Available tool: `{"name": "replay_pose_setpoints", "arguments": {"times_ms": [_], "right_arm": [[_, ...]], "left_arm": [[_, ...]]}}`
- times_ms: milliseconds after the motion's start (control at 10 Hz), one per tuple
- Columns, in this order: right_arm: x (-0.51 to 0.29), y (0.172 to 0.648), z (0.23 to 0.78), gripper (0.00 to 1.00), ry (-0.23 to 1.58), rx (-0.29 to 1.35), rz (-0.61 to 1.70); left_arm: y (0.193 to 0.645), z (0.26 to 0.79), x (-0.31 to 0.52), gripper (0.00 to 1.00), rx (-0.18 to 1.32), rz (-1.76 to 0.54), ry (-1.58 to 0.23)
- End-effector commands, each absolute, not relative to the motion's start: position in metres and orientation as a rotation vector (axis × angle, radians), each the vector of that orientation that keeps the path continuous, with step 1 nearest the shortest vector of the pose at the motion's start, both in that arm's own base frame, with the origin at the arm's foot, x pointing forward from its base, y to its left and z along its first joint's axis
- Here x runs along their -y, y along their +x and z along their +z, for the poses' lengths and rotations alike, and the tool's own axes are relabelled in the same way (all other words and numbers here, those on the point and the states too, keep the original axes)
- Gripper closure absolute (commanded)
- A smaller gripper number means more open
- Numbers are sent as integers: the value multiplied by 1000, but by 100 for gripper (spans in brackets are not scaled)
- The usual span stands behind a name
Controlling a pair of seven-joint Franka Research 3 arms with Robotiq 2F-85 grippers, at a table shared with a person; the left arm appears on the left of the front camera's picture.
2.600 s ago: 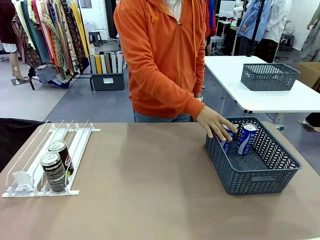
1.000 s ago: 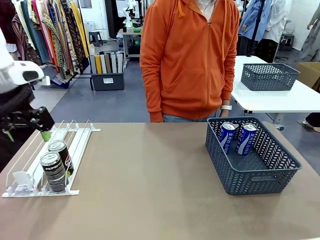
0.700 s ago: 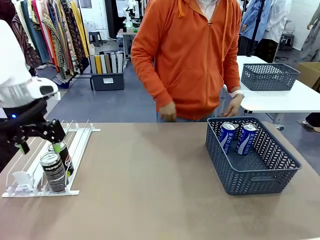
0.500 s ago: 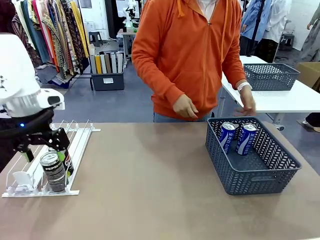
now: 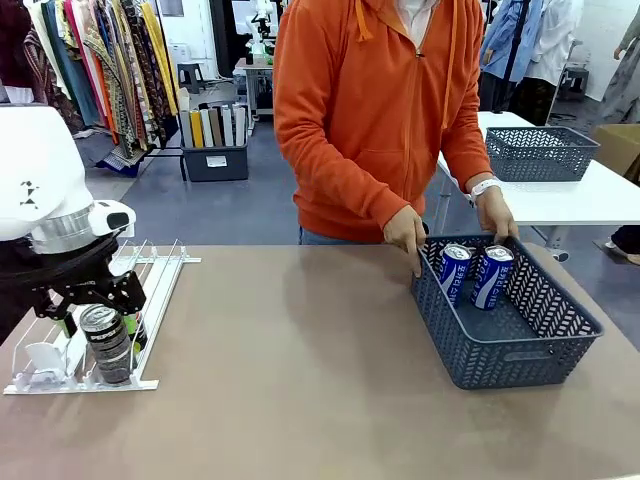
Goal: Retrieve and store the cans from the dispenser.
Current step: Pick up one can from the Automatic Can Dispenser and place it in the middle of the table.
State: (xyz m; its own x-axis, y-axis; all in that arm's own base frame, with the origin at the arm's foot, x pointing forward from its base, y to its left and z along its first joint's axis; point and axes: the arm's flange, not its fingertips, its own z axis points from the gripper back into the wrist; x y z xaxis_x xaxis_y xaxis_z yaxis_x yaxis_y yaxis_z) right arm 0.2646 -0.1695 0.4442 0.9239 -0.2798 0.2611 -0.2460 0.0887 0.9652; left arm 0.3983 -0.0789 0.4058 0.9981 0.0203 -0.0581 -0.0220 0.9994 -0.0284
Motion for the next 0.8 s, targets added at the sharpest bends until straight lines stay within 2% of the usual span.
{"name": "replay_pose_setpoints", "arguments": {"times_ms": [0, 300, 500, 700], "right_arm": [[169, 266, 448, 0, 1508, 443, -27], [169, 266, 448, 0, 1508, 443, -27], [169, 266, 448, 0, 1508, 443, -27], [169, 266, 448, 0, 1508, 443, -27]], "left_arm": [[397, 403, 78, 0, -52, 45, -39], [397, 405, 78, 0, -43, 43, -52], [398, 403, 80, 100, -28, 48, -57], [396, 403, 81, 100, -21, 45, -59]]}}
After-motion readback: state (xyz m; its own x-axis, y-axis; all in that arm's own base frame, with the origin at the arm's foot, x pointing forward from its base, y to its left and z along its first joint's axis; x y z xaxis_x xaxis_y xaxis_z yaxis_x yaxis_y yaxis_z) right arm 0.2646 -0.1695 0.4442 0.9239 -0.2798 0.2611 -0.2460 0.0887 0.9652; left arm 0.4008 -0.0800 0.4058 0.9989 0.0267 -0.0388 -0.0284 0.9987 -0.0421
